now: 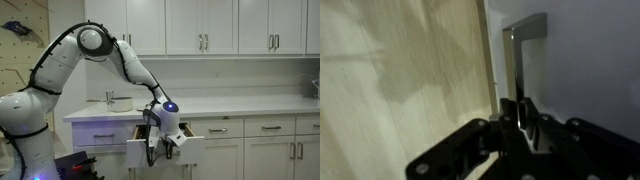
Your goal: Open and close the second drawer on the left
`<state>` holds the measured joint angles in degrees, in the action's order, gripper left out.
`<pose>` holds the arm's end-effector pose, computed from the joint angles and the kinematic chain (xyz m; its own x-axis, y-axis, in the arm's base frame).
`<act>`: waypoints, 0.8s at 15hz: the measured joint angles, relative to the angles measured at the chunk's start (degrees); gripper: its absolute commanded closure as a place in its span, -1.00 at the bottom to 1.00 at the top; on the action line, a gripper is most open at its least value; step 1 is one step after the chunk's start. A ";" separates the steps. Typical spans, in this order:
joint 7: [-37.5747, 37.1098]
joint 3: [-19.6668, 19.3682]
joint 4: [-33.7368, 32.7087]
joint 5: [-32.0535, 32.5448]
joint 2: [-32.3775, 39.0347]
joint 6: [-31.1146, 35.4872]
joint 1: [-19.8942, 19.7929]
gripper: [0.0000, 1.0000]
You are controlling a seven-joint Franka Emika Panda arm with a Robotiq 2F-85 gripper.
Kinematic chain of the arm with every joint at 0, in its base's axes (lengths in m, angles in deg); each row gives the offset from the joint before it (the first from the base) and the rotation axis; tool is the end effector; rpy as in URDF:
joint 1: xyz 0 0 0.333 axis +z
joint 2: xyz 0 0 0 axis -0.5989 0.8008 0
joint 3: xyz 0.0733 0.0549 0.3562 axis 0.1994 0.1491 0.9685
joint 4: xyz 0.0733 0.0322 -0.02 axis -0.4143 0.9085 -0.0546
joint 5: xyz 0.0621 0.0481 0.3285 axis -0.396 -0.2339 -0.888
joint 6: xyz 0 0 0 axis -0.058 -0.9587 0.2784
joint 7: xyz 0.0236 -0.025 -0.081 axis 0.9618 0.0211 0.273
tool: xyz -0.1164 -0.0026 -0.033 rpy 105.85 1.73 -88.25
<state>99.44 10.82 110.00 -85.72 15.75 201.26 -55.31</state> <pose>0.5132 -0.2040 0.2256 0.7509 -0.6602 -0.0163 -0.6052 -0.6782 -0.4169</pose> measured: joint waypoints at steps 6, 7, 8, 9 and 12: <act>1.45 -0.94 0.73 -1.31 -0.46 0.00 0.00 0.93; 1.75 -1.10 0.88 -1.55 -0.54 0.00 -0.01 0.93; 2.08 -1.29 1.01 -1.81 -0.61 0.00 -0.04 0.93; 2.30 -1.48 1.14 -1.98 -0.69 -0.01 -0.07 0.93; 3.20 -1.99 1.45 -2.31 -0.88 -0.23 -0.34 0.93</act>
<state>102.64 8.82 111.44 -88.03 14.88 201.03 -55.66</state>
